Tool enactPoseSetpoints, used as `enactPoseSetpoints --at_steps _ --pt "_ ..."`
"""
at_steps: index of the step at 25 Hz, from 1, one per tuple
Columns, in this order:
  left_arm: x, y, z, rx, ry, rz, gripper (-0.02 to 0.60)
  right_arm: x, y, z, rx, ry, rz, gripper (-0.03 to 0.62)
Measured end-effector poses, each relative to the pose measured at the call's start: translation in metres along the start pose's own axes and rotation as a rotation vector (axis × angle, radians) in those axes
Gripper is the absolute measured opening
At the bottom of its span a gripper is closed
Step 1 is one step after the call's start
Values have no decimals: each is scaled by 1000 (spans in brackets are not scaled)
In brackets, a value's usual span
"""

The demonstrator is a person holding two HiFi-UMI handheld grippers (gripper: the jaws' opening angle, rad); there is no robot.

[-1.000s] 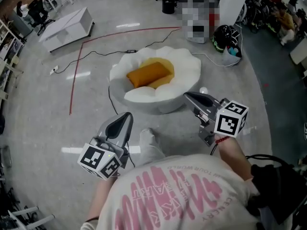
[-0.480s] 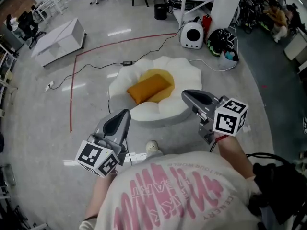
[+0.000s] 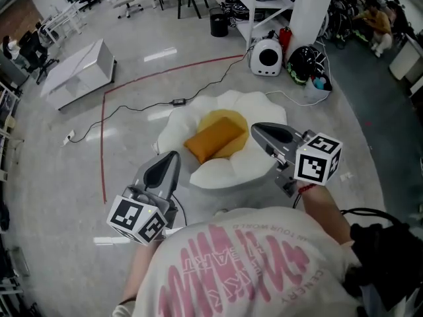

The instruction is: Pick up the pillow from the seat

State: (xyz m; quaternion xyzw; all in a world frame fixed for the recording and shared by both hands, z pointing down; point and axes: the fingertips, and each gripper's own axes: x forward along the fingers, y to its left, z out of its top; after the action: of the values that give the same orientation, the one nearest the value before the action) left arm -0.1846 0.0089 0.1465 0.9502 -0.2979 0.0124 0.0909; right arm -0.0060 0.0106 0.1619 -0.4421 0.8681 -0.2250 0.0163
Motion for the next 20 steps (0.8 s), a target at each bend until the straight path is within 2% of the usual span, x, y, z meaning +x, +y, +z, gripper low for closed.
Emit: enactPoseSetpoints --at_steps 4,7,11,14,17,20 --pt "13 31 10 -17 -53 -6 14 22 -9 11 -28 -10 -15 5" --pt "16 48 14 -41 -100 -5 14 26 -19 11 -75 10 -64 5" --pt "28 69 -3 -60 -38 11 14 35 -38 5 -47 49 -105 5" --pt "35 77 -13 -84 -27 35 14 44 -50 1 6 62 -92 5" --pt "37 78 -21 -95 -52 84 14 53 -61 -7 10 90 -63 5" --pt "51 84 -30 -109 -38 131 14 69 -81 -7 11 128 -23 5"
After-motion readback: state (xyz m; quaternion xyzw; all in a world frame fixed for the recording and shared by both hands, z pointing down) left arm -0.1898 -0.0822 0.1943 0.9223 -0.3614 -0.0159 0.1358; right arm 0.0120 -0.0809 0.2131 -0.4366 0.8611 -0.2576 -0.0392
